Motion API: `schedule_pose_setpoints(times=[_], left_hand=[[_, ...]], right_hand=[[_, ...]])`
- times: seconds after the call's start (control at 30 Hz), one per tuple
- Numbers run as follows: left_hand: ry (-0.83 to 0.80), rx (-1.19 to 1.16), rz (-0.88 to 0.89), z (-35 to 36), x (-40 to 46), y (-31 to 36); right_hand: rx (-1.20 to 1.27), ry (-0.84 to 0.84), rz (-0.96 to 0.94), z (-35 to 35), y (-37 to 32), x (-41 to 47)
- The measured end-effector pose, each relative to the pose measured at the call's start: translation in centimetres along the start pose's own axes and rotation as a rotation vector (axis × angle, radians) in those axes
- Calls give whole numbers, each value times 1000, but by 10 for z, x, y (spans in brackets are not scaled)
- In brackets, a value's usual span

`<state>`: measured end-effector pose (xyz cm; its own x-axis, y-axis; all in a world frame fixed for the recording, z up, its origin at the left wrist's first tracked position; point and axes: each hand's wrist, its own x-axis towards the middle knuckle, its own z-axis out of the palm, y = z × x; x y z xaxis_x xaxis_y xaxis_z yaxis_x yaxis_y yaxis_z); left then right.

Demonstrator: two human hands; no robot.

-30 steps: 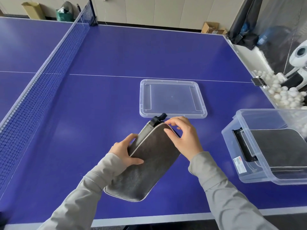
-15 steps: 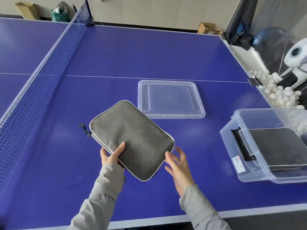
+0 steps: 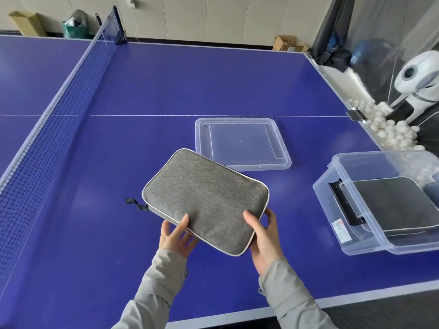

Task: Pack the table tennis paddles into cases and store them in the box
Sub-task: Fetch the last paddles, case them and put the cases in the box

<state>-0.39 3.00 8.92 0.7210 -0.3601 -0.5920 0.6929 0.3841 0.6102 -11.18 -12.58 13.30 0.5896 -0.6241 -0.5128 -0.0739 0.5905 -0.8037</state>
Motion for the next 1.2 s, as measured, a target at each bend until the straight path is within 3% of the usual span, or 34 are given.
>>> schedule_pose_setpoints(times=[0.07, 0.23, 0.33, 0.47, 0.53, 0.73, 0.97, 1.2], left_hand=[[-51, 75, -51, -12, -1, 10], [-1, 158, -96, -40, 15, 53], [-93, 260, -88, -36, 29, 83], [-311, 645, -10, -4, 32, 92], [-347, 722, 4, 7, 30, 83], [-305, 797, 106, 32, 17, 52], [-302, 738, 158, 64, -10, 12], [-310, 698, 233, 130, -50, -61]], right_hand=[[5, 6, -8, -8, -8, -1], [-44, -35, -23, -37, -32, -8], [-99, -32, -36, -52, -42, -12], [-142, 7, -35, -69, -48, -16], [-149, 18, -38, -77, -52, -19], [-238, 61, -65, -111, -74, -23], [-314, 138, -231, -150, -106, -32], [-348, 199, -369, -238, -150, -47]])
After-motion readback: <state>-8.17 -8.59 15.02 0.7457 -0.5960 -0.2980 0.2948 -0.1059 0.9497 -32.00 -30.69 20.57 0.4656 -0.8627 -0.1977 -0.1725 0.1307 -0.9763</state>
